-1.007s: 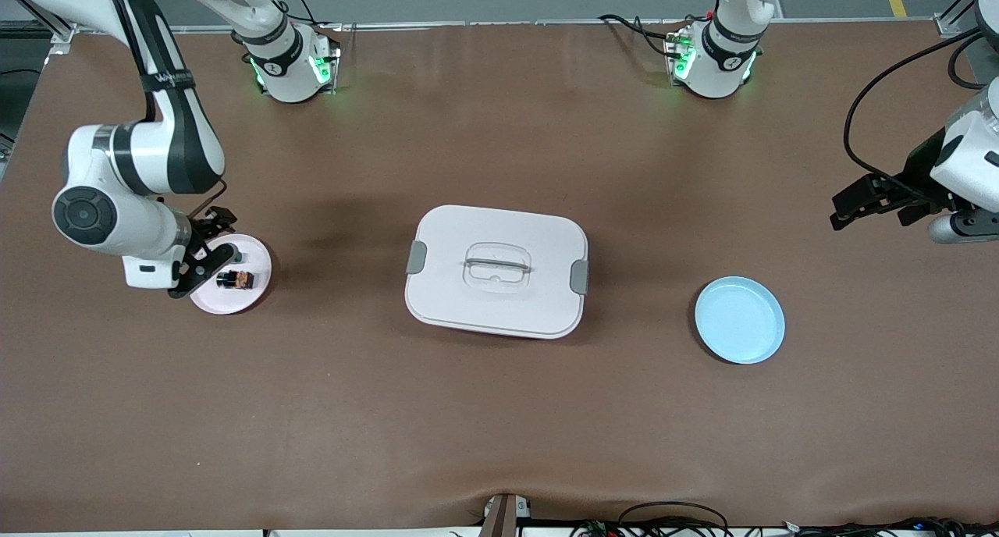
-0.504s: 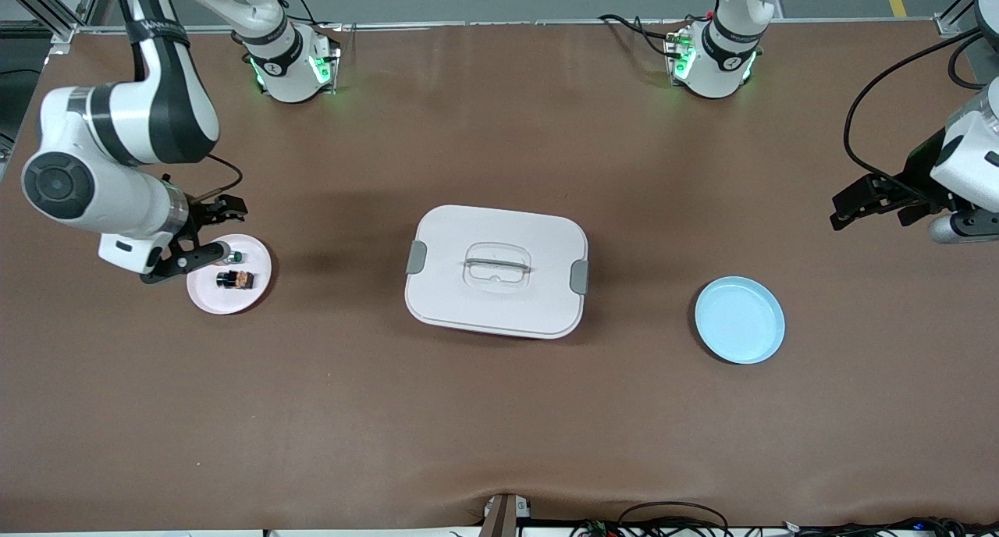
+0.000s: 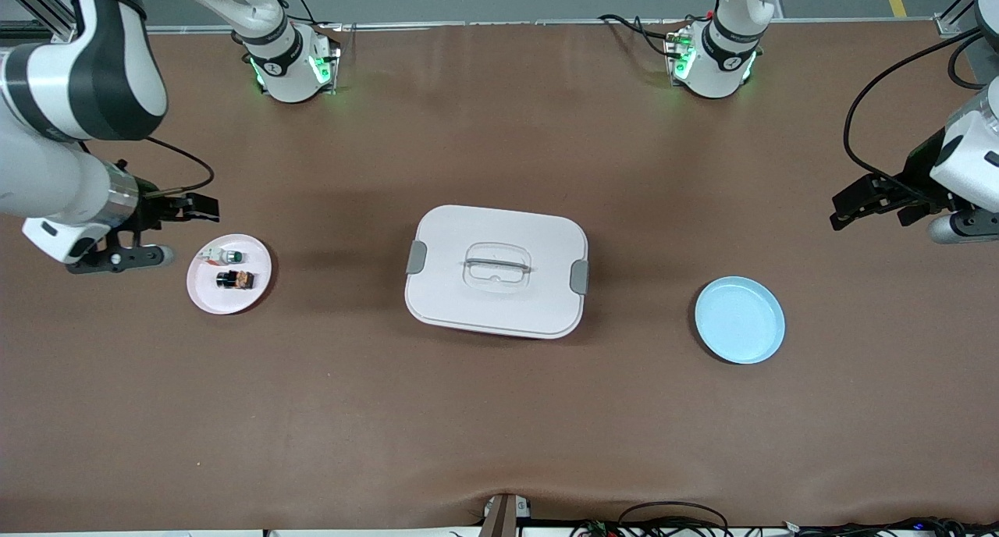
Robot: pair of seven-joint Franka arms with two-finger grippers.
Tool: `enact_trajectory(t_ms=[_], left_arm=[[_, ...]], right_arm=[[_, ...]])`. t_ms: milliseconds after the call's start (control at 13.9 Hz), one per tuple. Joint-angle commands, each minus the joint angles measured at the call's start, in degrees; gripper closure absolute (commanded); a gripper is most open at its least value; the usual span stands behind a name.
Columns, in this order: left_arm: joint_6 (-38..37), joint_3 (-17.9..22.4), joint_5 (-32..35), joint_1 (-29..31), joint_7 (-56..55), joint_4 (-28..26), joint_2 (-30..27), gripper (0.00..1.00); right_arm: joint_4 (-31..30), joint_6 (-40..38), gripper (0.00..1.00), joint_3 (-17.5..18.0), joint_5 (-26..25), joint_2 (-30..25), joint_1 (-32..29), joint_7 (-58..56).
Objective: Transfer orange switch to right arm and place
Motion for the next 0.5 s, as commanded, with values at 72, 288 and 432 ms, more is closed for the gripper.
enact_trajectory(t_ms=[72,288,432], left_arm=[[-4.96,0.19,0.57,-0.21,-0.31,3.58,0.77,0.0],[-7.08,0.28,0.83,-0.21,0.04,5.0,1.3,0.0],[-7.87,0.28,0.83,-0.12,1.09,4.91,1.3,0.0]], right_arm=[[4.26,-2.74,0.0,0.23,2.95,0.21,-4.65,1.48],[7.6,-4.93,0.0,0.23,2.95,0.57,-6.33,0.08],[8.83,-5.55,0.0,0.32,2.26,0.48,-5.99,0.51]])
